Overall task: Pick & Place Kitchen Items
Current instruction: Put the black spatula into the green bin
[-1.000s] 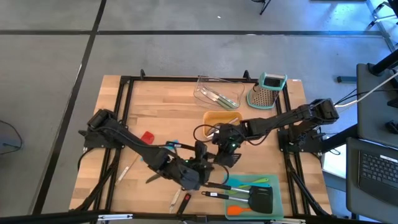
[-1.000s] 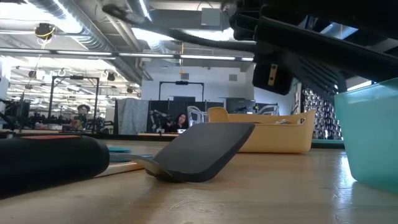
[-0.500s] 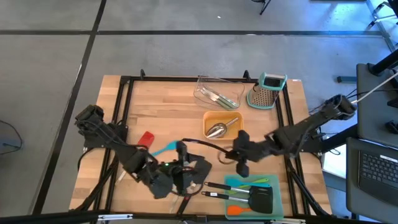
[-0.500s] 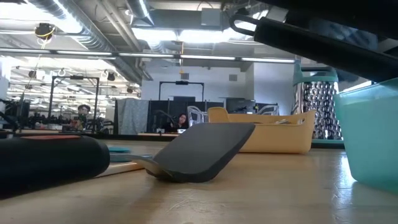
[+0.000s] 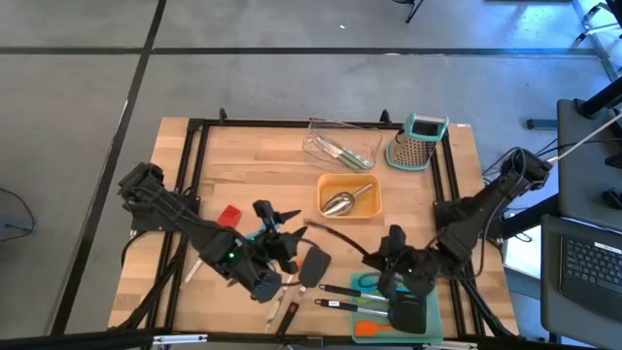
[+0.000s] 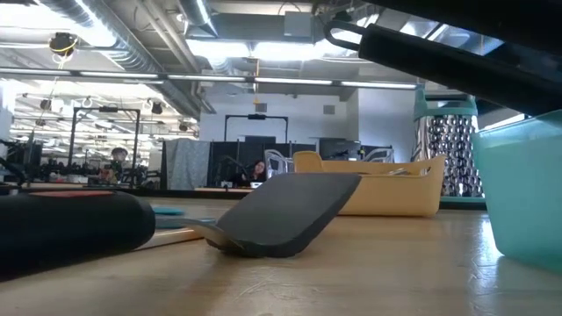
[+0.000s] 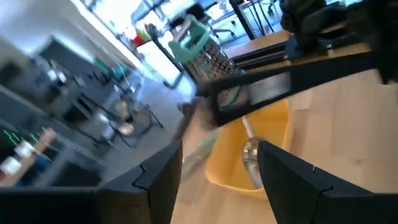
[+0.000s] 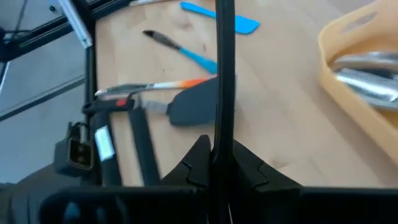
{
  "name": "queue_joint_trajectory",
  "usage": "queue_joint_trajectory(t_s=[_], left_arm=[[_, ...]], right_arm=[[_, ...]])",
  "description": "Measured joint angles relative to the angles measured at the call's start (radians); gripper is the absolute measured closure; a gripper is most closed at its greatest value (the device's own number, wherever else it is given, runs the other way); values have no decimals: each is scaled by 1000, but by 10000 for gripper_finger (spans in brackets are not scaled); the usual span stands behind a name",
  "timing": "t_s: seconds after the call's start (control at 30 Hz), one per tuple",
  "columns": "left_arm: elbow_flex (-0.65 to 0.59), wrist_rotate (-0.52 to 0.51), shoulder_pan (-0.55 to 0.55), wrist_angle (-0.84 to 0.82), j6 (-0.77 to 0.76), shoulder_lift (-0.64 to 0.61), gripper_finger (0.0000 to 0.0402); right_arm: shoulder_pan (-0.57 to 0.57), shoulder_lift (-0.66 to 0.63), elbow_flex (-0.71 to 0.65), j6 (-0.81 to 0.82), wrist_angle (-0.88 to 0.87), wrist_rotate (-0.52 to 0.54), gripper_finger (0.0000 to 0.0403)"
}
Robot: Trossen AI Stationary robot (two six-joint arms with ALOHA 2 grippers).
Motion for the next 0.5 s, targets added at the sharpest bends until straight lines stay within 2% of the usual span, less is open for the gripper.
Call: queue_joint_trajectory(t_s=[0.17, 0.27, 0.4, 0.5], left_arm=[[-73, 51, 28, 46, -187, 2, 201], [-140, 66, 22, 156, -277, 2, 204], [-264, 2, -13, 477, -316, 2, 211], [-391, -36, -42, 813, -243, 2, 217]], right_arm=[[69, 56, 34, 36, -22, 89, 378], [97, 115, 107, 41, -110, 167, 378], [108, 212, 226, 69, -247, 267, 378], [105, 289, 323, 87, -347, 332, 378]])
